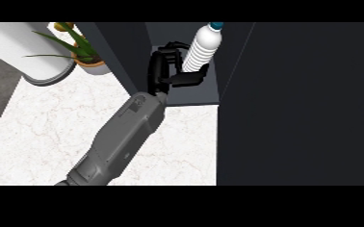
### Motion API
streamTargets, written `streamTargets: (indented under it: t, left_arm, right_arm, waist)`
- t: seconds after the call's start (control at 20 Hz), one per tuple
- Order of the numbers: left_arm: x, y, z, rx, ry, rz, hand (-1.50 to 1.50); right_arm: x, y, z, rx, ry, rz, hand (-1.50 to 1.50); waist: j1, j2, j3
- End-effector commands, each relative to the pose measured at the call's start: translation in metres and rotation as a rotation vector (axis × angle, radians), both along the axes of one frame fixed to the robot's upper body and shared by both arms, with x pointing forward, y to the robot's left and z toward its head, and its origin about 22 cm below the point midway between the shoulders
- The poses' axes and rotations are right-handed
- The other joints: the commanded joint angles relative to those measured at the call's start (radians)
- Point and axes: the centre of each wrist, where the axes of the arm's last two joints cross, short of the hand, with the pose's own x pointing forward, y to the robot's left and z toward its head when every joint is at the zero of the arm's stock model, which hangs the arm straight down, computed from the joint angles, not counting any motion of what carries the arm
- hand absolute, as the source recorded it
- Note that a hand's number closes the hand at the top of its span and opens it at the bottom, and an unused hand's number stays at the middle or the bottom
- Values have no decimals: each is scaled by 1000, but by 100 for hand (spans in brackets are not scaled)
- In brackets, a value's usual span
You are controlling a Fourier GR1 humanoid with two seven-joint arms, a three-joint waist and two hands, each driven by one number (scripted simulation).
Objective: Pick up the bottled water, place it into the cabinet and close the cabinet
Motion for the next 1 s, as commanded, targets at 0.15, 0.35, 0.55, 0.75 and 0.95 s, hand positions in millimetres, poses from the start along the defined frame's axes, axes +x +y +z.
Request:
streamTargets:
  t: [0.15,0.35,0.55,0.75,0.95]
  left_arm:
    - [23,4,-2,198,-3,64,150]
    - [30,11,-8,287,36,137,150]
    - [41,40,-8,227,99,231,150]
    - [38,53,-21,197,82,289,150]
    - [48,51,-6,342,30,282,-150]
  right_arm:
    - [-5,-5,21,52,-30,24,-150]
    - [2,-10,15,66,-51,20,-150]
    - [3,-5,2,71,-21,35,-150]
    - [2,-3,5,67,-56,30,-150]
    - [5,-4,-3,64,-45,33,-150]
  waist:
    - [-11,3,0]
    - [-12,7,1]
    - [-23,14,0]
    - [-31,18,-2]
    - [-47,25,-1]
